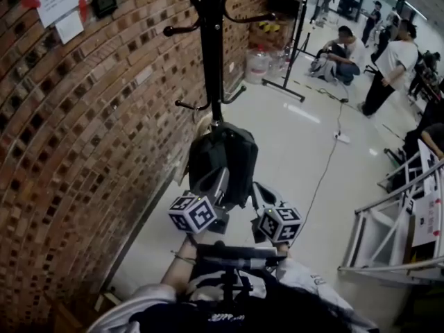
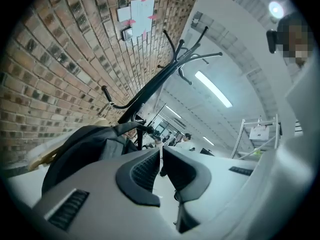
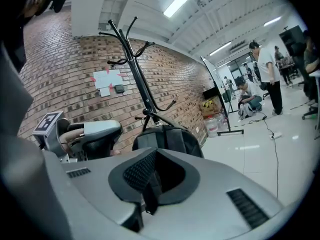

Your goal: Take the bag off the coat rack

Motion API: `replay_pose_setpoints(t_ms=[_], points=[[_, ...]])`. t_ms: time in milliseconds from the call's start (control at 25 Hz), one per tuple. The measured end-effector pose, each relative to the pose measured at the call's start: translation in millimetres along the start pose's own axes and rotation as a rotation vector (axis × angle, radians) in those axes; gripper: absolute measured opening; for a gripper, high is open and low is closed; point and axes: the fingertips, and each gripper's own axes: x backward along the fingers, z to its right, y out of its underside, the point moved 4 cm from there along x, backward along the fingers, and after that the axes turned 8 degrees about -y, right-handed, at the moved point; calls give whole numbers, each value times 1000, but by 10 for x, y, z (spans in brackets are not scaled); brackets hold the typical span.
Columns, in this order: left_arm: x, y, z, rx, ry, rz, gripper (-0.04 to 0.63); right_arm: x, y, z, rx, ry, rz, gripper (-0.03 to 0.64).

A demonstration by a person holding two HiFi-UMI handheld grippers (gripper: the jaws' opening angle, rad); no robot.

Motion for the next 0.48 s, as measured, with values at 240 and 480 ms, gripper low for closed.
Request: replay_pose_setpoints(t_ms=[240,480], points=[[-458,39,-79,-52,26,-32,58,-209,-151,214,11,45,0,9],[-827,152,-197,-55,2,-93,86,-318,-259,348,23,72,-18,9]])
